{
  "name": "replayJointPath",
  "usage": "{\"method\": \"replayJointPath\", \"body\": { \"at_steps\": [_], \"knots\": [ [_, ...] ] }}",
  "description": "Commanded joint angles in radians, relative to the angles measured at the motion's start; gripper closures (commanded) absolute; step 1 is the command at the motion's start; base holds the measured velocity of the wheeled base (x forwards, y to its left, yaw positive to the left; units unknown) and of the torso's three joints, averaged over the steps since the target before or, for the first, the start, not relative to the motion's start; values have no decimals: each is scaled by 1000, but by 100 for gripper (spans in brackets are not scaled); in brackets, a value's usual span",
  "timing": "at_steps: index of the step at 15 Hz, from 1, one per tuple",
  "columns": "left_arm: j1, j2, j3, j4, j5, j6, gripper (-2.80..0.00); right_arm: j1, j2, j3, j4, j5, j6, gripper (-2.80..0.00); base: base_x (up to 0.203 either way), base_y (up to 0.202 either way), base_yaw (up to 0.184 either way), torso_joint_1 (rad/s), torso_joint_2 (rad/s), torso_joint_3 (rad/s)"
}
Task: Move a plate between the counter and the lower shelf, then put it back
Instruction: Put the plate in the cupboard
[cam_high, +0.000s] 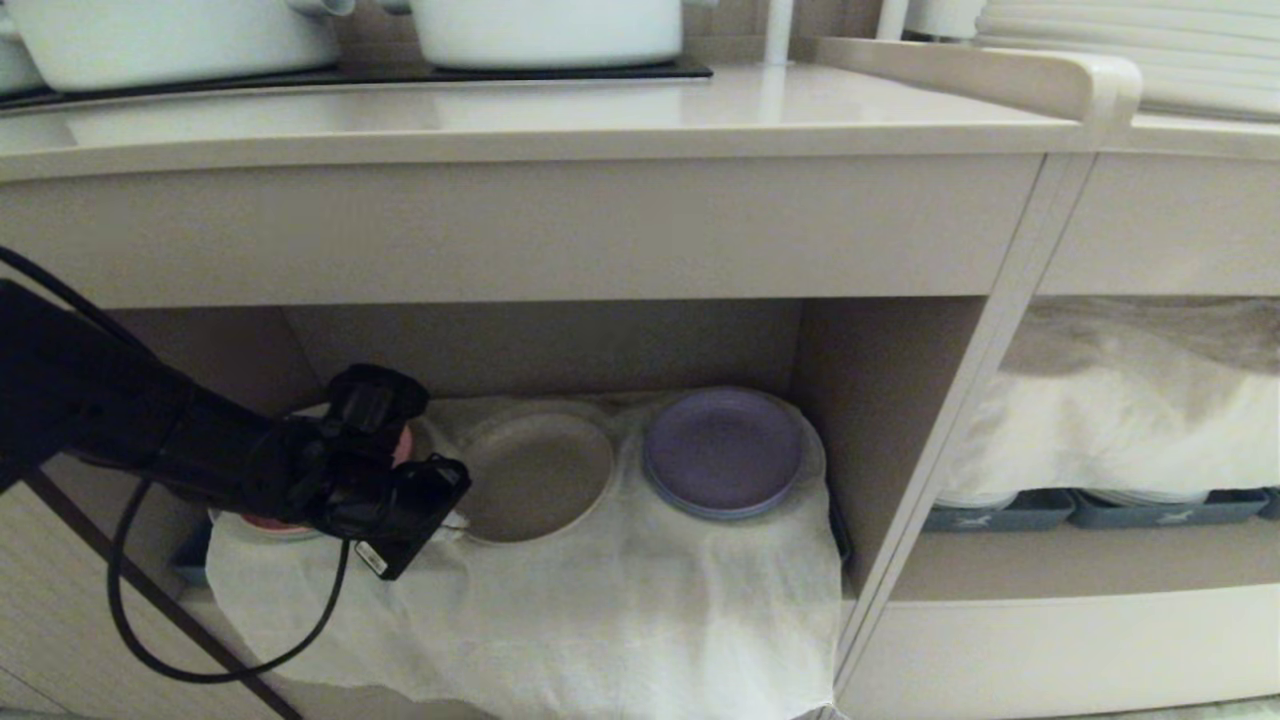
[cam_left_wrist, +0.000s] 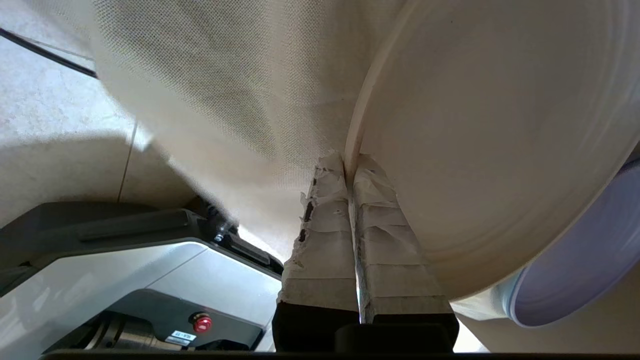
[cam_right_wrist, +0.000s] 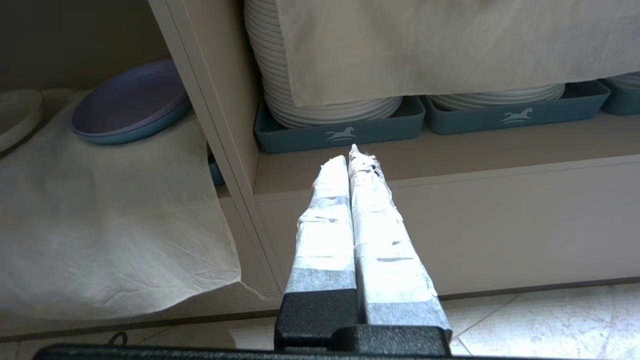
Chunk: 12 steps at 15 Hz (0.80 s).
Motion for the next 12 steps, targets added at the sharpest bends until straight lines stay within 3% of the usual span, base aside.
{"method": "replayJointPath", "body": {
  "at_steps": [1,6,7,12],
  "knots": [
    [0,-1,1,-1,-1,-5,0,0,0,0,0,0,1,0,0,0,0,0,0,0],
    [0,-1,1,-1,-4,-2,0,0,0,0,0,0,1,0,0,0,0,0,0,0],
    [0,-1,1,1,-2,-2,-280,0,0,0,0,0,1,0,0,0,0,0,0,0],
    [0,2,1,-1,2,0,-280,0,0,0,-1,0,1,0,0,0,0,0,0,0]
  ]
}}
